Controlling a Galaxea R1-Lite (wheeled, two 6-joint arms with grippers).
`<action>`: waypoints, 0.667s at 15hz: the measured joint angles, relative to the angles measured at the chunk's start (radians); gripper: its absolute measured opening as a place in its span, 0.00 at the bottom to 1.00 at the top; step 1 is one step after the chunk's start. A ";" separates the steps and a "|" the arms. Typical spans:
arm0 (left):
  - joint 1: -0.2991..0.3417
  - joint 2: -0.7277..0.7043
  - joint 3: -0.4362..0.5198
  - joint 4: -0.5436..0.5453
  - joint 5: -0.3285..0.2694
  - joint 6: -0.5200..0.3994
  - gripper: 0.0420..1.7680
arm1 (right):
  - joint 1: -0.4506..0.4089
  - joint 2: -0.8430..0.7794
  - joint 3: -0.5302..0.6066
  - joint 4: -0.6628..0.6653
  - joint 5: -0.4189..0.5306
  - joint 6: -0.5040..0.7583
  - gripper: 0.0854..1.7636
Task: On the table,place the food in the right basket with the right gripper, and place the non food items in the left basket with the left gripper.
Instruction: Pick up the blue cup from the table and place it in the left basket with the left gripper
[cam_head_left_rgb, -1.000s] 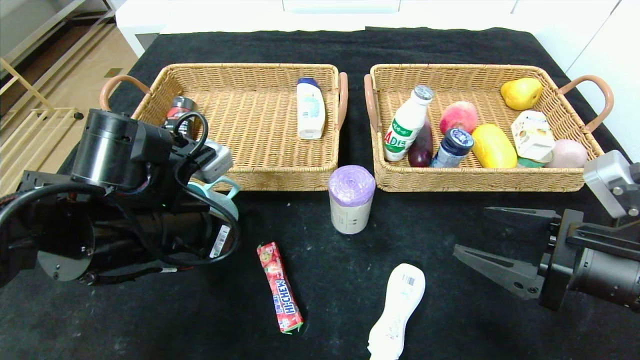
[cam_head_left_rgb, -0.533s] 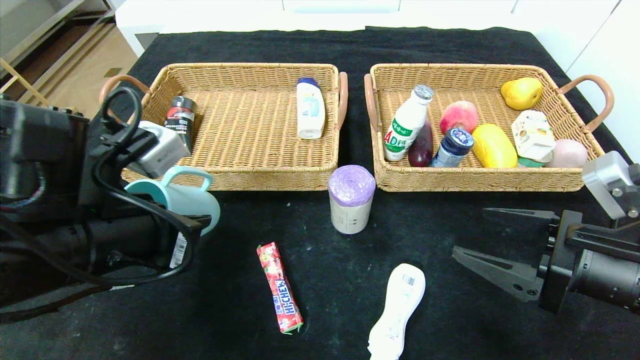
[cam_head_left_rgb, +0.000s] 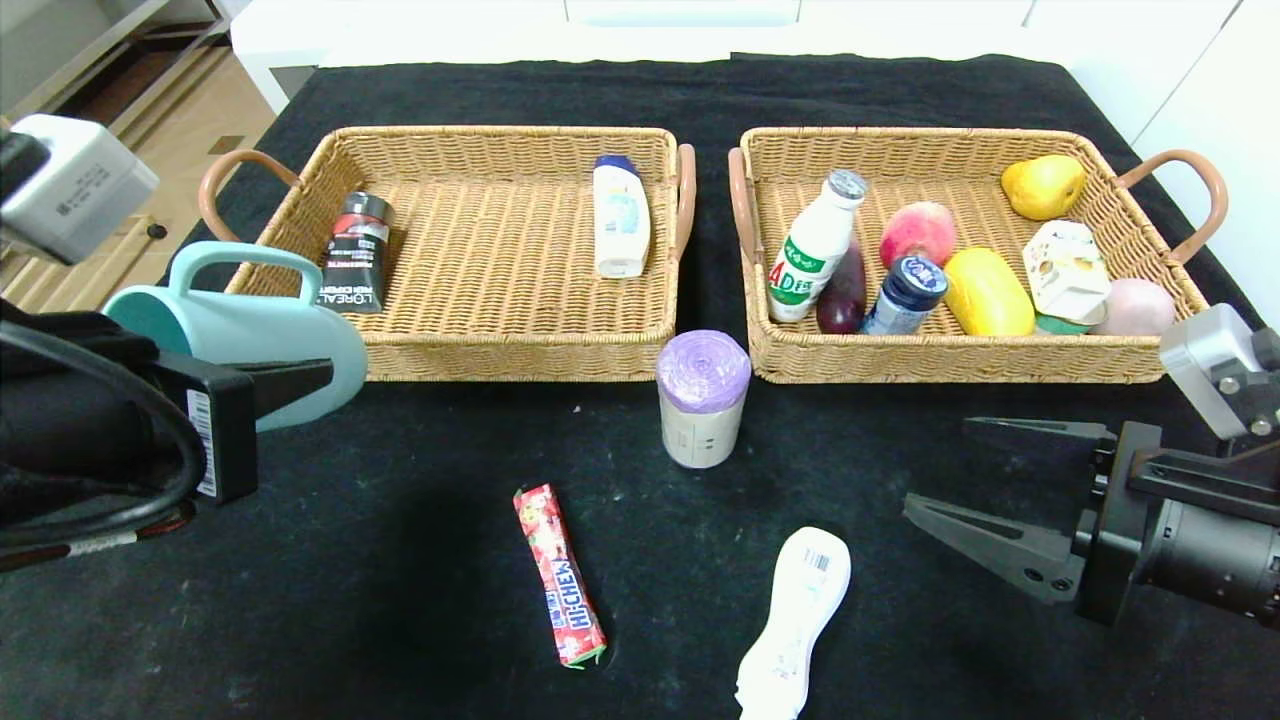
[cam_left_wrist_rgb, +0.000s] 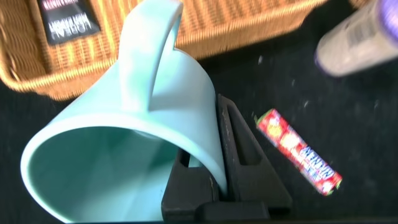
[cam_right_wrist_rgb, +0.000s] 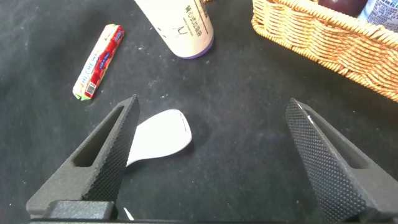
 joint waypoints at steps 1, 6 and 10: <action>0.012 0.010 -0.025 -0.025 -0.005 0.000 0.08 | -0.003 0.000 0.000 0.000 0.000 0.000 0.97; 0.029 0.138 -0.164 -0.121 0.039 0.000 0.08 | -0.007 0.001 -0.005 0.000 0.000 0.002 0.97; 0.039 0.289 -0.290 -0.213 0.040 0.000 0.08 | -0.016 0.001 -0.007 -0.001 0.001 0.001 0.97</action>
